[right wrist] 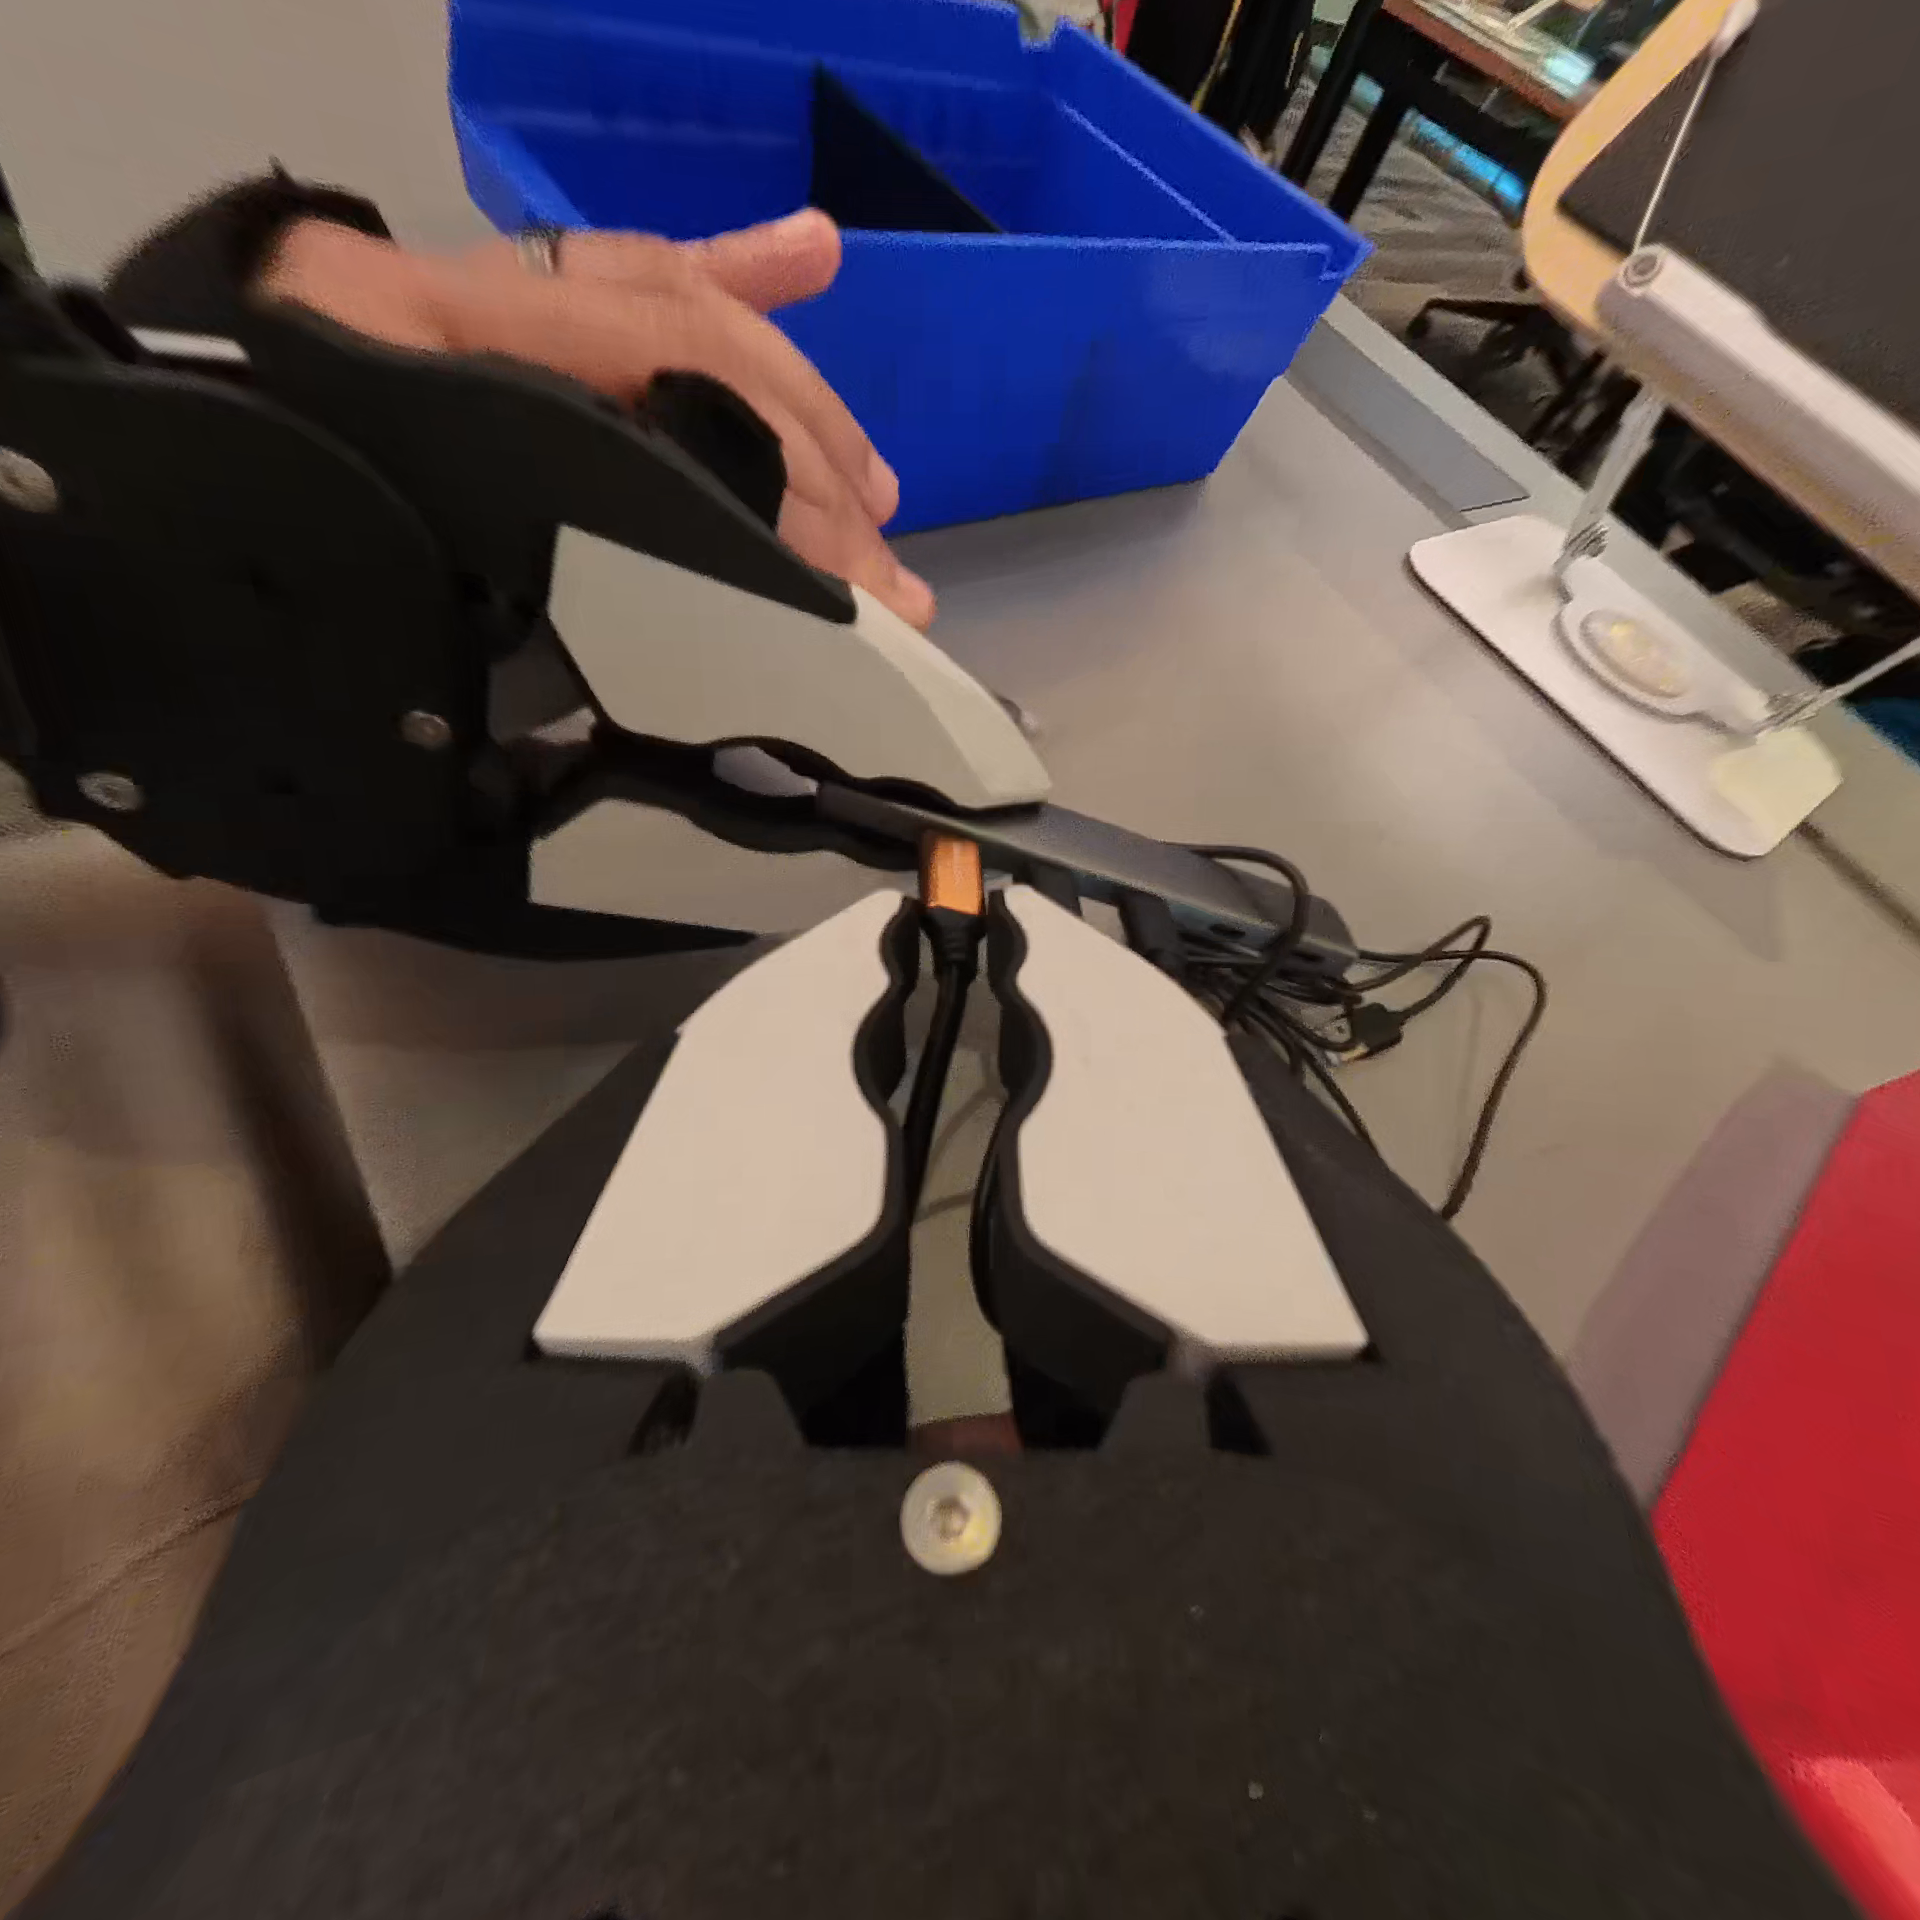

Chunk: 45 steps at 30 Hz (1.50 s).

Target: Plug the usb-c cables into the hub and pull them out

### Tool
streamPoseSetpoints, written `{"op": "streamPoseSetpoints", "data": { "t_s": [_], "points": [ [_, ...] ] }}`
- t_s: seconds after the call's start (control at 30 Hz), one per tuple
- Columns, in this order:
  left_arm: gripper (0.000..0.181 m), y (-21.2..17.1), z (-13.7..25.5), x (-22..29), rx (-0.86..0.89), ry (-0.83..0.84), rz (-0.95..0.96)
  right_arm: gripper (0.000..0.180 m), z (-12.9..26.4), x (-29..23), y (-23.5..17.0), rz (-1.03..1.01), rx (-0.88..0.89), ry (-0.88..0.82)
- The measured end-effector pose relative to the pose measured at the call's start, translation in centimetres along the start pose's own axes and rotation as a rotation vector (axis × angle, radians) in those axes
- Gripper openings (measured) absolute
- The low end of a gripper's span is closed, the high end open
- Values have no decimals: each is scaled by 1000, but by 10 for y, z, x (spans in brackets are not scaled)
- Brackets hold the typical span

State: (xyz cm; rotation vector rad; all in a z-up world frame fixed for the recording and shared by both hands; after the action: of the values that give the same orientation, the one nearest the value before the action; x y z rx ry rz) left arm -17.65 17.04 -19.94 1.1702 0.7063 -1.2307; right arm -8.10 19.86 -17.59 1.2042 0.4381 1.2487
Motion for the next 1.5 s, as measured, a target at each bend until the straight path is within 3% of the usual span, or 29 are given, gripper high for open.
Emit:
{"op": "streamPoseSetpoints", "data": {
  "t_s": [0.37, 0.47, 0.83, 0.87, 0.9, 0.97, 1.03, 1.1, 1.23, 1.37, 1.43, 1.5],
  "points": [
    [11, 5, 3, -2, 32, 77, 63, 12, 0, 7, 2, -238, 41, 97],
    [15, 4, 1, 4, 64, 155, -69, 12, 0, 8, -1, -277, 41, 133],
    [10, 4, 2, -1, 104, -1, 100, 12, 3, 13, -3, -262, 31, 177],
    [9, 0, 1, -2, 60, 13, 92, 12, 6, 16, -3, -263, 41, 172],
    [9, -22, -3, -6, -71, 24, 139, 11, 14, 27, -3, -294, 72, 146],
    [10, -70, 3, -32, -155, 98, 298, 11, 37, 62, -8, -371, 136, 103],
    [9, -37, 15, -47, -30, 180, 181, 11, 45, 80, -14, -391, 143, 124],
    [9, -10, 11, -29, 0, 139, 152, 11, 44, 85, -16, -421, 149, 160],
    [9, -24, 1, -17, -43, 115, 150, 11, 38, 74, -21, -308, 29, 178],
    [9, -37, -2, -18, -59, 79, 285, 12, 10, 47, -48, -190, -297, 198],
    [9, -38, 1, -17, -68, 72, 278, 30, 3, 43, -59, -113, -386, 126],
    [9, -36, 5, -17, -48, 54, 290, 34, 9, 46, -54, -65, -401, 97]
  ]
}}
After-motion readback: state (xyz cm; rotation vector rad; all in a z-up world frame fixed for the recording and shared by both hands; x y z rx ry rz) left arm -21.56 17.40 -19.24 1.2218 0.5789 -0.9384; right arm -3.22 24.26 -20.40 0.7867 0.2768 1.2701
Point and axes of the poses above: each gripper's, where its closed fingertips meet, z back along the fingers, y out of its top, x = y × z across the jaws, the point moved 8 cm from there along z, back along the fingers, and after that the axes turned 9 degrees about -y, right-handed, at the moved point
